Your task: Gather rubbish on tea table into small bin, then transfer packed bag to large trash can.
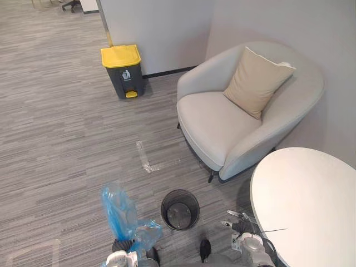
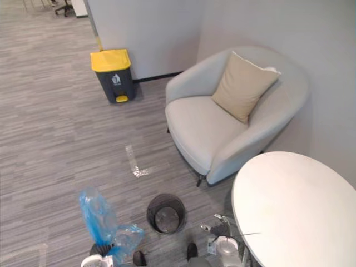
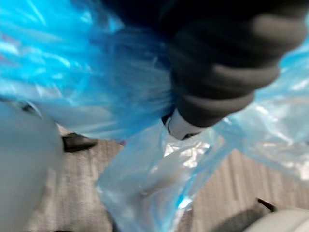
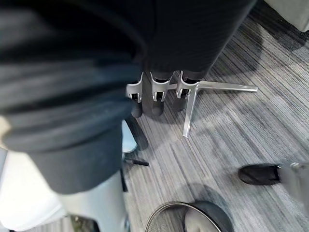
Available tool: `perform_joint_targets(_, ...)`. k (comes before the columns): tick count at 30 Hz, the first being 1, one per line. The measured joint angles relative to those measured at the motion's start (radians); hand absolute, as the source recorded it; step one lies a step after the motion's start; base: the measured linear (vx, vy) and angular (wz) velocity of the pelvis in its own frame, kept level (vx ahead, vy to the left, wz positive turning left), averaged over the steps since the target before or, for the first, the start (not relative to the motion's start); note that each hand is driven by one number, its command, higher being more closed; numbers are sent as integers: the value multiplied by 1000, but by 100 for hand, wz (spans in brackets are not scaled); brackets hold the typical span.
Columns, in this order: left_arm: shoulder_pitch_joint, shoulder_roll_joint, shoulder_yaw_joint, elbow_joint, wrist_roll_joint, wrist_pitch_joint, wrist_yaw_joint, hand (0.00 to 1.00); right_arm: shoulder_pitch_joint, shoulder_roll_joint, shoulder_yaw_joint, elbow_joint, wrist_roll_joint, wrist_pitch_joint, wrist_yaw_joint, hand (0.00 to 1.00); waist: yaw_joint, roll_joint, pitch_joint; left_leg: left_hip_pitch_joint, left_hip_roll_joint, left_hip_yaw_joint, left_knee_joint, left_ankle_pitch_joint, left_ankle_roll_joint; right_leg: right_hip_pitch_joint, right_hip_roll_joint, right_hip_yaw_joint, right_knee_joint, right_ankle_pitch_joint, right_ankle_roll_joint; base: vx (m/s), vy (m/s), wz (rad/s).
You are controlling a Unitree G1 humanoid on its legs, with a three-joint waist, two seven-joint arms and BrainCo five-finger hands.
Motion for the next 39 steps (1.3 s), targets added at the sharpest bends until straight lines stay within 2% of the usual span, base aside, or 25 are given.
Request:
perform_joint_targets(2,1,10,-2,-11,0,-3,0,100,3,7,20,9,0,-2,1,0,6,-26,-14,-43,-11,-41,57,0,-1,65,-26,12,60,-78,28,-37,-146,55)
perform_joint_targets(4,6,7,-2,-10,-1,-2,1,100,-11,2,20,15,0,-2,-1,0,10,-26,-16,-74,-11,-64,90,11,-16,96,-10,20,-28,-112,23,-146,-179,29)
perform_joint_targets(6,7,-14,-12,-13,-4,-3,6,100,-23,-4,22,16,2,-2,-13,0,53,-1,-20,-123,10,-67,76,38,-33,134,17,1,-193,-143,-27,-223,-162,-4)
perform_joint_targets(7,0,-30,-14,-7,-14,-2,11,100,-38,-14,26,18,7,-1,-20,0,53,38,-11,-155,24,-95,79,55,-28,128,41,-24,-215,-125,-32,-250,-130,65)
perform_joint_targets(8,-5,-48,-32,-11,-28,-2,19,100,-35,-22,26,16,11,1,-28,0,36,70,2,-183,35,-146,37,104,-38,111,67,-79,-221,-111,-49,-271,-126,90)
perform_joint_targets(10,-8,-56,-34,-13,-41,-2,19,100,-25,-21,27,16,12,1,-32,0,35,81,11,-177,39,-169,-28,109,-51,109,76,-130,-224,-101,-66,-309,-126,86)
perform_joint_targets(11,-4,-55,-36,-15,-41,-1,19,100,-25,-18,25,16,12,3,-34,0,31,79,13,-174,47,-158,-66,84,-67,105,76,-169,-237,-89,-83,-302,-89,74)
perform_joint_targets(12,-3,-54,-42,-15,-41,1,19,100,-34,-4,19,12,11,3,-40,0,36,55,24,-182,58,-116,-47,83,-53,97,63,-192,-248,-71,-105,-221,-61,58)
perform_joint_targets(13,-4,-50,-48,-23,-40,3,18,100,-39,0,9,2,12,3,-44,0,40,49,30,-188,61,-87,36,84,-42,97,47,-210,-248,-60,-115,-150,-27,58)
perform_joint_targets(14,-8,-50,-50,-33,-39,3,19,100,-37,-2,5,-3,15,3,-51,0,36,29,37,-191,52,-77,155,68,-21,98,27,-234,-246,-55,-112,-109,-26,70)
perform_joint_targets(15,-10,-55,-55,-46,-39,3,19,100,-32,-4,5,-4,19,3,-60,0,31,26,37,-173,54,-50,241,2,-13,96,8,-261,-241,-49,-109,-107,1,76)
perform_joint_targets(17,-21,-61,-61,-46,-39,3,18,100,-24,-3,0,-1,21,4,-61,0,24,30,36,-150,69,-24,313,-78,-15,92,-8,-301,-242,-39,-101,-130,109,69)
perform_joint_targets(19,-32,-62,-78,-44,-38,4,17,100,-11,6,-27,0,37,6,-61,0,17,32,34,-90,86,26,330,-145,-18,96,-38,-351,-245,-24,-76,-106,202,82)
perform_joint_targets(20,-39,-61,-93,-44,-37,4,16,100,-4,3,-40,0,37,8,-61,0,9,50,26,-68,84,44,278,-163,-34,99,-44,-376,-254,-12,-55,-87,231,83)
perform_joint_targets(21,-44,-56,-98,-40,-36,4,16,100,-5,1,-55,5,37,10,-61,0,3,49,23,-60,66,49,220,-168,-39,99,-43,-383,-268,0,-38,-79,224,72)
perform_joint_targets(23,-44,-9,-123,-19,-25,11,17,100,-1,41,-65,15,38,16,-60,0,0,8,8,-32,-21,40,80,-92,-17,103,-72,-381,-350,48,-25,-68,193,44)
perform_joint_targets(24,-45,4,-132,-11,-19,12,17,100,3,45,-65,24,38,16,-60,0,-3,1,3,-25,-38,35,56,-80,-8,113,-78,-380,-369,61,-21,-51,169,30)
perform_joint_targets(26,-44,17,-147,-8,-17,11,17,100,-7,41,-69,60,38,19,-60,0,-3,0,3,-2,-71,19,29,-68,9,149,-91,-378,-406,83,-12,-59,148,28)
perform_joint_targets(32,-15,27,-137,41,-15,12,17,100,-19,41,-72,112,37,25,-59,0,0,3,1,25,-107,18,-56,-27,26,148,-97,-350,-437,101,-5,-49,64,-1)
perform_joint_targets(34,-4,27,-132,46,-9,12,17,100,-30,42,-73,131,36,27,-59,0,1,-4,4,25,-111,19,-55,-29,26,141,-98,-349,-434,97,0,0,0,0)
perform_joint_targets(35,-4,27,-124,51,-8,12,17,100,-31,43,-73,131,35,27,-59,0,3,-10,7,19,-114,18,-46,-41,27,135,-106,-349,-421,78,21,45,43,11)
perform_joint_targets(36,-7,28,-110,51,-8,12,17,100,-38,44,-74,131,35,27,-59,0,3,-21,15,-4,-119,14,-1,-81,35,120,-131,-350,-369,44,36,45,37,13)
perform_joint_targets(38,-6,30,-102,51,-8,11,17,100,-36,40,-75,131,35,27,-59,0,4,-29,20,-19,-127,4,48,-117,38,112,-158,-349,-311,8,64,88,67,25)
perform_joint_targets(39,-6,34,-96,49,-8,11,18,100,-33,36,-82,130,35,28,-59,0,2,-39,26,-26,-134,-16,94,-162,45,115,-186,-346,-232,-8,77,125,63,34)
